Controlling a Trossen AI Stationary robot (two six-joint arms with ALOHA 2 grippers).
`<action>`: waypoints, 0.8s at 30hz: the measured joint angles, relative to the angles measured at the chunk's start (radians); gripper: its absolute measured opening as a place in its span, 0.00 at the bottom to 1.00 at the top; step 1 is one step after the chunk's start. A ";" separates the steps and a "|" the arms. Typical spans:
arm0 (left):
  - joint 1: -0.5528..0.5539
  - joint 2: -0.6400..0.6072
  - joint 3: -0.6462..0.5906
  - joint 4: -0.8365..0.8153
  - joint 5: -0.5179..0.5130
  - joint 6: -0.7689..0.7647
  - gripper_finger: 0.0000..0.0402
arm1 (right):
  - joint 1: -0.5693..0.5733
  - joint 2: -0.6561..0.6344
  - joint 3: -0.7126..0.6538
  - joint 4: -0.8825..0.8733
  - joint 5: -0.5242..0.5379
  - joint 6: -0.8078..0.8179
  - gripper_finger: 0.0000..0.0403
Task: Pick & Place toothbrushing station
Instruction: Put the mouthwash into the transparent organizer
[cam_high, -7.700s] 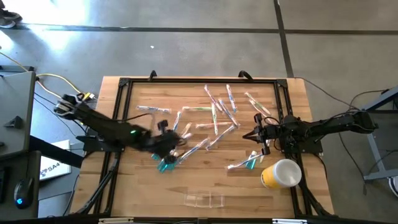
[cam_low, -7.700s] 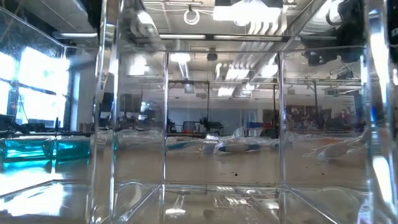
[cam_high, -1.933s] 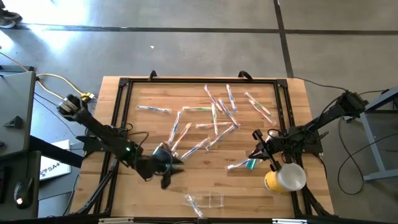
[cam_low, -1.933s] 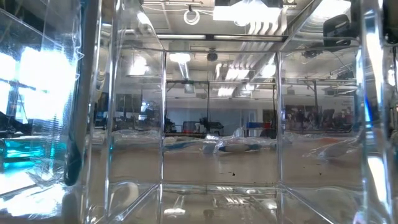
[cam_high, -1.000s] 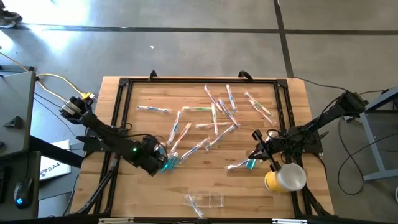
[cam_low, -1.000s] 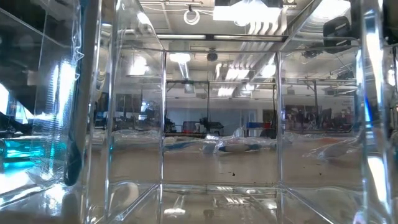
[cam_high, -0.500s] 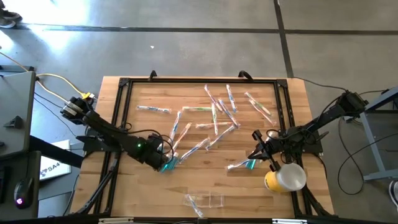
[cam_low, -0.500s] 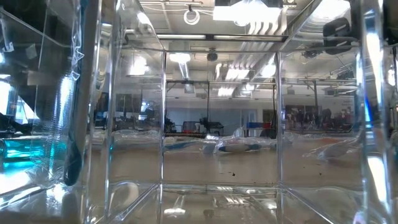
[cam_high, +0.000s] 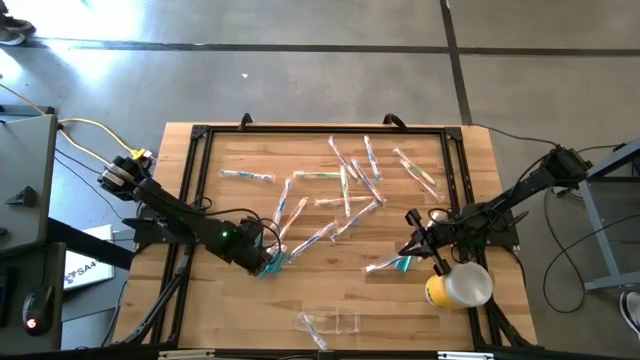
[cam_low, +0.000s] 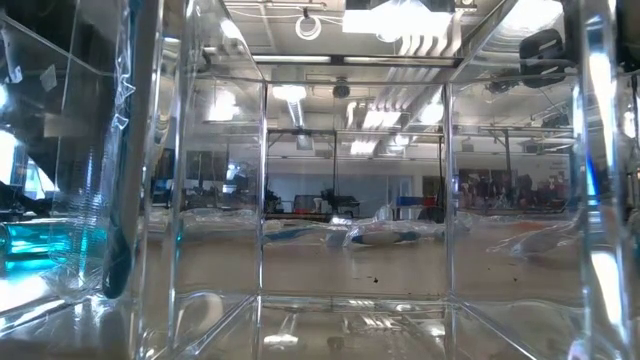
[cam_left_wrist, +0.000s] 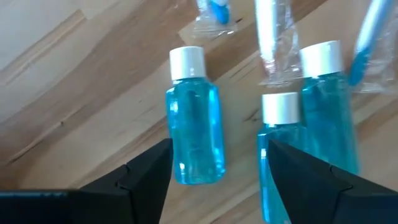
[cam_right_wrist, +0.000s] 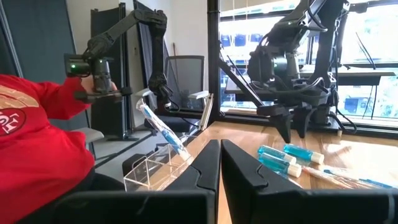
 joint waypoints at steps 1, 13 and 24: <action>0.000 0.000 0.000 -0.012 -0.008 -0.005 0.64 | 0.000 0.000 0.000 0.000 0.000 0.000 0.02; 0.000 0.049 0.000 -0.042 -0.008 -0.081 0.64 | 0.000 0.000 0.000 -0.002 0.000 0.015 0.02; 0.000 0.166 0.000 -0.042 0.045 -0.048 0.59 | 0.000 0.000 0.000 -0.002 0.000 0.016 0.02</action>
